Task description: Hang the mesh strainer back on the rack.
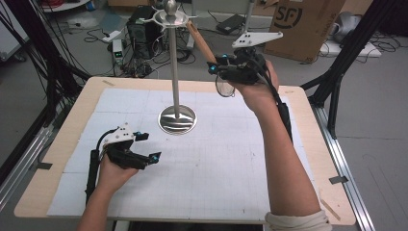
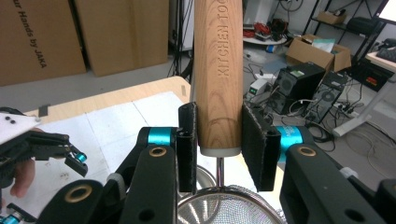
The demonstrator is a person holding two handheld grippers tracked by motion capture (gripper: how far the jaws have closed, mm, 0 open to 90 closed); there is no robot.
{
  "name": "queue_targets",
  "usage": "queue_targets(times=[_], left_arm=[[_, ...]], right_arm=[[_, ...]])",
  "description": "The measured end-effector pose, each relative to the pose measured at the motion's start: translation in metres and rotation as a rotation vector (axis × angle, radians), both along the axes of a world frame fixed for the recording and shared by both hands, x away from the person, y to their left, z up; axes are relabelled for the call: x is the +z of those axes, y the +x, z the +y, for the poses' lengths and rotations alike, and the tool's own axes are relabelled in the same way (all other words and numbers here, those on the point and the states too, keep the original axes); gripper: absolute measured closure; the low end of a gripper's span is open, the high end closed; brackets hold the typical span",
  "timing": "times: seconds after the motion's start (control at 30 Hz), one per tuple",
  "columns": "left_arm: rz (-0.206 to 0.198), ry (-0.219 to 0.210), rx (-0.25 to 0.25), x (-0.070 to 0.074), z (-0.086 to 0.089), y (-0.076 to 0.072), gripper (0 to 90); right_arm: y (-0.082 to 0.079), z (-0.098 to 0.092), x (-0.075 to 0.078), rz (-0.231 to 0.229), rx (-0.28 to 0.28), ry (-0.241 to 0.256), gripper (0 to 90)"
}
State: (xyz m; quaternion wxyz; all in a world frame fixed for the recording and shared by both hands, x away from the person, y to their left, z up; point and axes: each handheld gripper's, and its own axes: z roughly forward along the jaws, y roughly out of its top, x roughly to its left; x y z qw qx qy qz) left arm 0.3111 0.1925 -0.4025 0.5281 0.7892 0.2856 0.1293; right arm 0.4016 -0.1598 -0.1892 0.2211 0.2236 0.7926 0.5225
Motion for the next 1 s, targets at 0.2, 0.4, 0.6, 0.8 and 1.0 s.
queue_targets(times=[0.2, 0.4, 0.6, 0.8, 1.0], left_arm=[[0.005, 0.004, -0.001, 0.000, 0.000, 0.000, 12.3], [0.001, -0.001, 0.002, 0.000, 0.001, 0.000, 12.2], [0.001, -0.002, 0.001, 0.000, 0.000, 0.000, 12.2], [-0.002, -0.004, 0.001, 0.000, 0.001, 0.000, 12.3], [0.000, -0.006, -0.001, 0.000, 0.001, 0.000, 12.3]], right_arm=[[0.004, 0.004, -0.003, 0.006, 0.001, -0.008, 69.0], [0.011, 0.009, -0.008, 0.003, -0.005, -0.009, 68.9], [0.017, 0.018, -0.012, 0.017, -0.003, -0.016, 68.9], [0.020, 0.026, -0.015, 0.031, -0.001, -0.014, 68.8], [0.024, 0.032, -0.020, 0.044, 0.001, -0.015, 68.5]])
